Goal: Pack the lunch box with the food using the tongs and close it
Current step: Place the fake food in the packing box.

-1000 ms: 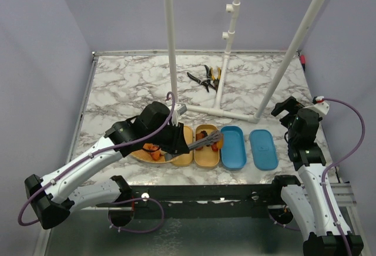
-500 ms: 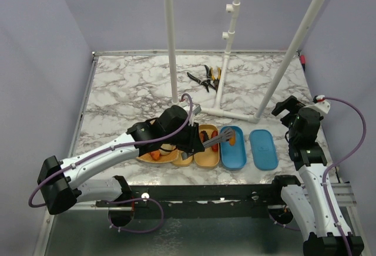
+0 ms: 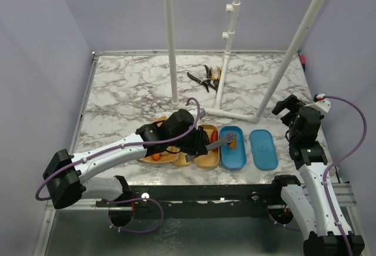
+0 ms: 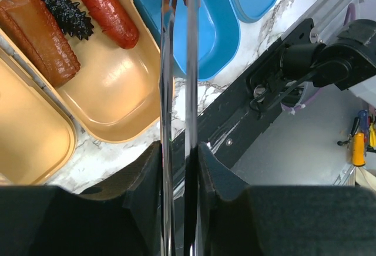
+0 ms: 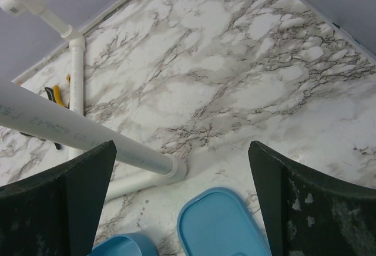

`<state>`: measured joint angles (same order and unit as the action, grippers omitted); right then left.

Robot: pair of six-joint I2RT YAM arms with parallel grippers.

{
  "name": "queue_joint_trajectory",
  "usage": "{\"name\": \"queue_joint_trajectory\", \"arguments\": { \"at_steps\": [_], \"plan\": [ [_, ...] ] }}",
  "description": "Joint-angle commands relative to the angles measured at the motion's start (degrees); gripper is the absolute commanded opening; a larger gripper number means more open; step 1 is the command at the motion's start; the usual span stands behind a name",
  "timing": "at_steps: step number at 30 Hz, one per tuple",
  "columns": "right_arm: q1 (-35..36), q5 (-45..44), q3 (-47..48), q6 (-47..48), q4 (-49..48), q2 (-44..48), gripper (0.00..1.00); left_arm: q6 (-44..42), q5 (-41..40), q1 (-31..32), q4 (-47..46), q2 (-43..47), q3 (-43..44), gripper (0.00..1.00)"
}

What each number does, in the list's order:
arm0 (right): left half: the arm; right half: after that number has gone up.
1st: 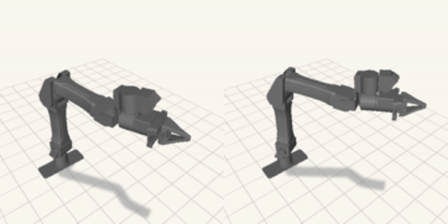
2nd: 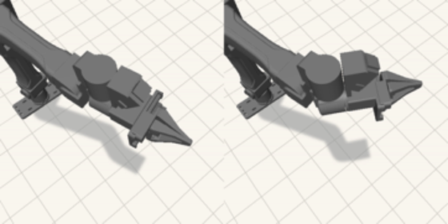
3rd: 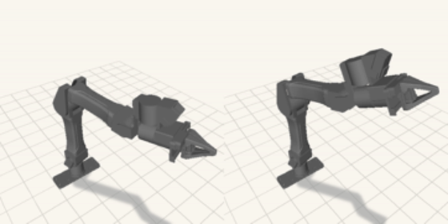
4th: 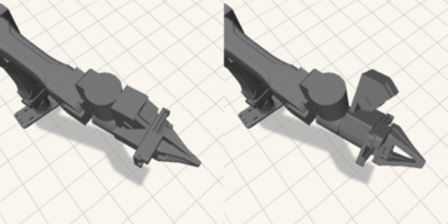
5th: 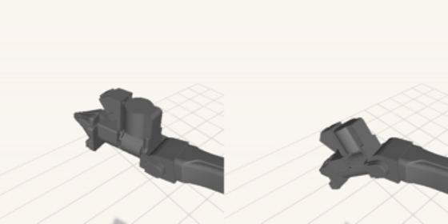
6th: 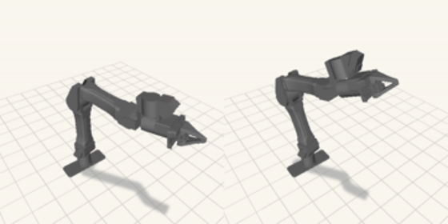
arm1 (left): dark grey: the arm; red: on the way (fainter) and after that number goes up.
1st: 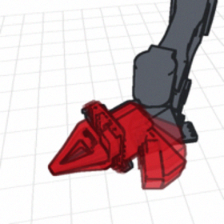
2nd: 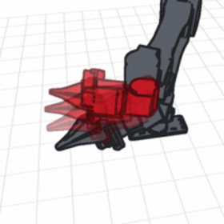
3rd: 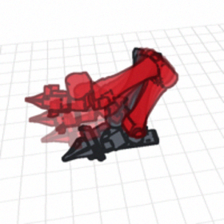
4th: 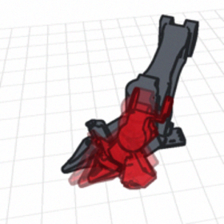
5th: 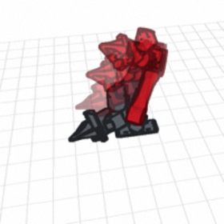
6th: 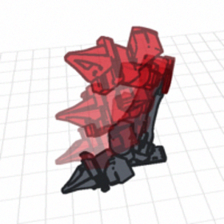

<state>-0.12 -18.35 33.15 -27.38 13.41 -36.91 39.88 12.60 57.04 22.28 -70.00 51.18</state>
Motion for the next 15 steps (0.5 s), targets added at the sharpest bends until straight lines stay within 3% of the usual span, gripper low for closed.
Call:
{"name": "queue_joint_trajectory", "arguments": {
  "at_steps": [1, 7, 15],
  "plan": [
    [-0.14, -1.17, 1.13, 0.88, 0.80, -0.26, 1.00, -0.41, -0.40, 0.30, -3.10, 0.08, 0.53, 0.33],
    [-0.14, -1.28, 1.13, 0.88, 0.78, 0.05, 1.00, -1.14, 0.10, 0.34, -3.06, -0.14, 1.10, 0.39],
    [-0.14, -1.73, 0.68, 0.57, 0.58, 1.37, 1.00, -3.32, 0.31, -1.04, -0.16, -0.78, 6.03, 0.37]
  ]
}}
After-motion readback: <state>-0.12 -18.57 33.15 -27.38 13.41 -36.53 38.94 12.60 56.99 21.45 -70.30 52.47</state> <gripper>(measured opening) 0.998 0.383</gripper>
